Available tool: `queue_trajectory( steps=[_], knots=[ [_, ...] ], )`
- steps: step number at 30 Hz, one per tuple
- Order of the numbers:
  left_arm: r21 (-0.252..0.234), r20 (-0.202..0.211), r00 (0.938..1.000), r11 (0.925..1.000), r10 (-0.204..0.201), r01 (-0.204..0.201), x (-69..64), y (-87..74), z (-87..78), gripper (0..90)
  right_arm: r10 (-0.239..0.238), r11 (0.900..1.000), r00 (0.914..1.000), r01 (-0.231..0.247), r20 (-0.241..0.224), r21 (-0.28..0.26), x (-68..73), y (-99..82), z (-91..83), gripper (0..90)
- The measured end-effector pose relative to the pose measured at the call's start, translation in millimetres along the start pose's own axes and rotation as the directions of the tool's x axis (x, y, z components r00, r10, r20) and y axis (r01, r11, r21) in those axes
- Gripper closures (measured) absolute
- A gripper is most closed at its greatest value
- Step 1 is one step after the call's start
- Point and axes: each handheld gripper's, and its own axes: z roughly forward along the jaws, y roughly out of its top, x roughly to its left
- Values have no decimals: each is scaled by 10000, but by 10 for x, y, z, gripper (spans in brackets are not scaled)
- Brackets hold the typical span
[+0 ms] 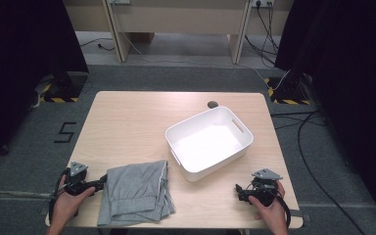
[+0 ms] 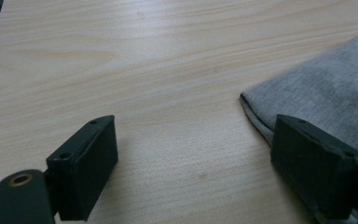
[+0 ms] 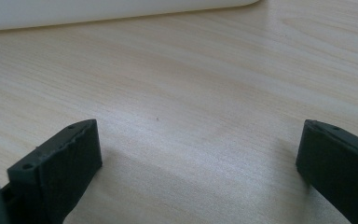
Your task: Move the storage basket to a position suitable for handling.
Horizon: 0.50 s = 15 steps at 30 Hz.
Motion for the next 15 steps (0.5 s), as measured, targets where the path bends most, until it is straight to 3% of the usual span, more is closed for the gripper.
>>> queue_trajectory(
  steps=[11,14,15],
  knots=[
    [-39,52,10000,10000,-28,28,10,-3,-9,150,-63,10000,9999,63,-90,-29,-3,-6,-5,15],
    [-66,237,9992,9995,-319,321,28,23,-42,179,-104,9998,9999,103,-62,-162,-26,6,-1,67],
    [-270,253,9987,9986,-452,459,31,42,-72,183,-37,9998,10000,35,-63,-209,-29,5,-6,108]
  ],
)
